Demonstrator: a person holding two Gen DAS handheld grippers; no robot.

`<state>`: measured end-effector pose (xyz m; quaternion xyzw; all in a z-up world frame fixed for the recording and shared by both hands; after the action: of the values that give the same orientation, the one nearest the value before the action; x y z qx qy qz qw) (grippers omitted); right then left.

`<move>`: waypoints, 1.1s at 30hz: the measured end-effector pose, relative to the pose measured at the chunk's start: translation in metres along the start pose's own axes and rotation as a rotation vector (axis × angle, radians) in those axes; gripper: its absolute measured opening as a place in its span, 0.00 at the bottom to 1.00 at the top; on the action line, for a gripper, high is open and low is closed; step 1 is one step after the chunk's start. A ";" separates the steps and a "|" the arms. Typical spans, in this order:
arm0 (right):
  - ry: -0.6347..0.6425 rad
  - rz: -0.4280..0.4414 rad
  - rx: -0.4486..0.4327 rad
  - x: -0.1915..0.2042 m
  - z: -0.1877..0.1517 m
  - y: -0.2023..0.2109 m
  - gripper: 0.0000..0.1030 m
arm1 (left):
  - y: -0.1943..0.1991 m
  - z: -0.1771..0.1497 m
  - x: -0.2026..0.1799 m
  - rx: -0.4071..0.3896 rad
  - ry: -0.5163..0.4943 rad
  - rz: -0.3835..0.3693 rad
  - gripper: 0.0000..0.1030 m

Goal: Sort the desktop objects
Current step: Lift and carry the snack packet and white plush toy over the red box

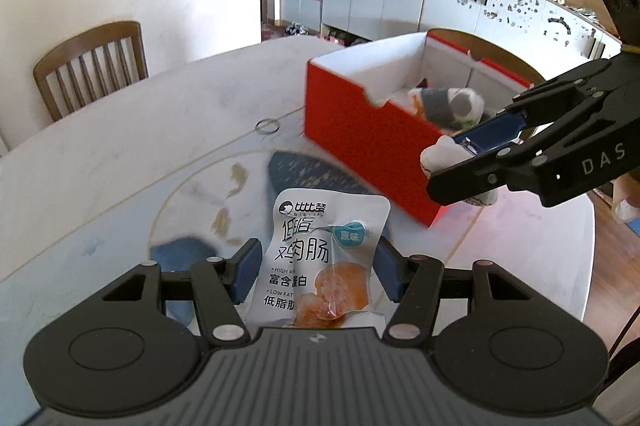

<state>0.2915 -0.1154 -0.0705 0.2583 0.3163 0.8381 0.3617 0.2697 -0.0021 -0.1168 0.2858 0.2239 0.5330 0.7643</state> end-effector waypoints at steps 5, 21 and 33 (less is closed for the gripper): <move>-0.011 -0.012 -0.030 -0.026 0.002 0.018 0.51 | -0.004 0.022 -0.026 -0.020 -0.017 -0.009 0.57; -0.057 -0.089 -0.066 -0.131 -0.006 0.049 0.52 | -0.046 0.096 -0.097 -0.071 -0.097 0.002 0.57; -0.134 -0.093 -0.032 -0.186 -0.007 0.036 0.52 | -0.105 0.142 -0.127 -0.025 -0.142 0.000 0.57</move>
<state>0.3830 -0.2804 -0.0876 0.2932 0.2897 0.8061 0.4245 0.3917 -0.1780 -0.0783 0.3135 0.1625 0.5142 0.7816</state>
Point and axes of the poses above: each gripper's, at about its wrist camera, not at the fingertips, and y roughly against the way its jaws point, x to its left, z to its top, the point moved 9 cm from there along -y, roughly the way its jaws point, and after that the axes turned 3 degrees about -x, right-handed, at the moved point
